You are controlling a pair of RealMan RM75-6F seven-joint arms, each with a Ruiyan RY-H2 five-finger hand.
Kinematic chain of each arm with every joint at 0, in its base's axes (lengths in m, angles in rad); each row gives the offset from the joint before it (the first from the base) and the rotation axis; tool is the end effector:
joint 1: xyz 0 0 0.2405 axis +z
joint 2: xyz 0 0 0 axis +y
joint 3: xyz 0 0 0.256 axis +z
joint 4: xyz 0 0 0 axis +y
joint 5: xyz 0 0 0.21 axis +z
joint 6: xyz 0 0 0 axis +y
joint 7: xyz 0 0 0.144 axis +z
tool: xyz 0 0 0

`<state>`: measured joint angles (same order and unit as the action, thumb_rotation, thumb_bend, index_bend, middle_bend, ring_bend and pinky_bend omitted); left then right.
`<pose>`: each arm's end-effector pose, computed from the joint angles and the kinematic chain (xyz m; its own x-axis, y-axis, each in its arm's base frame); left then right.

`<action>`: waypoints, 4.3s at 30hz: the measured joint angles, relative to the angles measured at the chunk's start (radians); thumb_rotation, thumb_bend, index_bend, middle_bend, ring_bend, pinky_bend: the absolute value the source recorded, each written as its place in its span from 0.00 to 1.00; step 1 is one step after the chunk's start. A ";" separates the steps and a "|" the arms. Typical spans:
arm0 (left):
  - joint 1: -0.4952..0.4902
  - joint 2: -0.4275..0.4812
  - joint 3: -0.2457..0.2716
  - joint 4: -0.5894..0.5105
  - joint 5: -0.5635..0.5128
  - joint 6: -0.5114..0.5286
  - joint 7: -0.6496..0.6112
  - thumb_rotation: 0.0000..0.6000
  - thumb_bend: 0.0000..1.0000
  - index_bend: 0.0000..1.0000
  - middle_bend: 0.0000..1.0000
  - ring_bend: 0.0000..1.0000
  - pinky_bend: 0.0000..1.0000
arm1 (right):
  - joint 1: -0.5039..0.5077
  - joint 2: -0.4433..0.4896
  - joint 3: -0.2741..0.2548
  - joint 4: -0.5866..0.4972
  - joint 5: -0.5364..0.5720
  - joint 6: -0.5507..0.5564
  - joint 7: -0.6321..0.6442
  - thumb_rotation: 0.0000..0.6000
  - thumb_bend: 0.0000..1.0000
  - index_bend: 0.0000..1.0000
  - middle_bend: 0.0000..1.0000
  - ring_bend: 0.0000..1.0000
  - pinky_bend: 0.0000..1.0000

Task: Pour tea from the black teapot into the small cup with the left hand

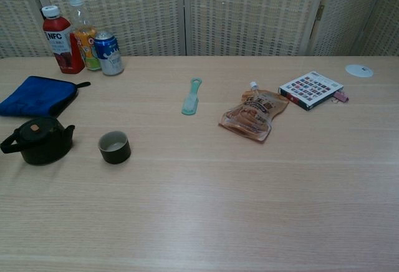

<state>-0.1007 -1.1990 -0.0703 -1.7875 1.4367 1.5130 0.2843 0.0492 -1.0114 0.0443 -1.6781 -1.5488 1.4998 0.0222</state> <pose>-0.2701 0.1855 0.1306 0.4169 -0.0196 0.9087 0.9088 0.0256 -0.4164 -0.3046 -0.1684 0.1852 0.4162 -0.0061 0.9092 -0.9090 -0.0269 0.4159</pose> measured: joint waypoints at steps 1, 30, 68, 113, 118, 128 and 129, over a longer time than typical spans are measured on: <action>0.000 0.000 0.000 0.000 0.000 0.000 0.000 1.00 0.25 0.01 0.00 0.05 0.00 | 0.000 0.001 0.000 -0.001 0.000 0.000 -0.001 1.00 0.16 0.11 0.07 0.00 0.06; -0.097 0.037 0.003 -0.020 0.074 -0.127 -0.028 1.00 0.09 0.01 0.00 0.03 0.00 | -0.002 0.078 0.051 -0.063 0.034 0.049 -0.042 1.00 0.16 0.11 0.07 0.00 0.06; -0.318 -0.158 -0.043 0.203 -0.125 -0.414 0.025 1.00 0.09 0.01 0.00 0.03 0.00 | 0.021 0.040 0.060 -0.007 0.083 -0.004 -0.024 1.00 0.16 0.11 0.07 0.00 0.07; -0.388 -0.208 -0.067 0.472 -0.270 -0.474 0.008 1.00 0.09 0.01 0.00 0.05 0.00 | 0.026 0.039 0.060 -0.031 0.086 -0.005 -0.058 1.00 0.16 0.11 0.07 0.00 0.06; -0.361 -0.187 -0.053 0.420 -0.246 -0.412 0.014 1.00 0.09 0.12 0.01 0.12 0.00 | 0.028 0.038 0.060 -0.029 0.085 -0.007 -0.057 1.00 0.16 0.11 0.07 0.00 0.06; -0.311 -0.161 -0.009 0.326 -0.165 -0.323 0.021 1.00 0.09 0.33 0.22 0.28 0.00 | 0.035 0.034 0.059 -0.024 0.080 -0.016 -0.054 1.00 0.16 0.11 0.07 0.00 0.07; -0.310 -0.161 -0.008 0.323 -0.163 -0.322 0.023 1.00 0.09 0.33 0.22 0.28 0.00 | 0.035 0.033 0.059 -0.023 0.080 -0.016 -0.053 1.00 0.16 0.11 0.07 0.00 0.07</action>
<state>-0.4109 -1.3597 -0.0782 -1.4647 1.2738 1.1908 0.3071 0.0845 -0.9785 0.1034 -1.7013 -1.4689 1.4841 -0.0310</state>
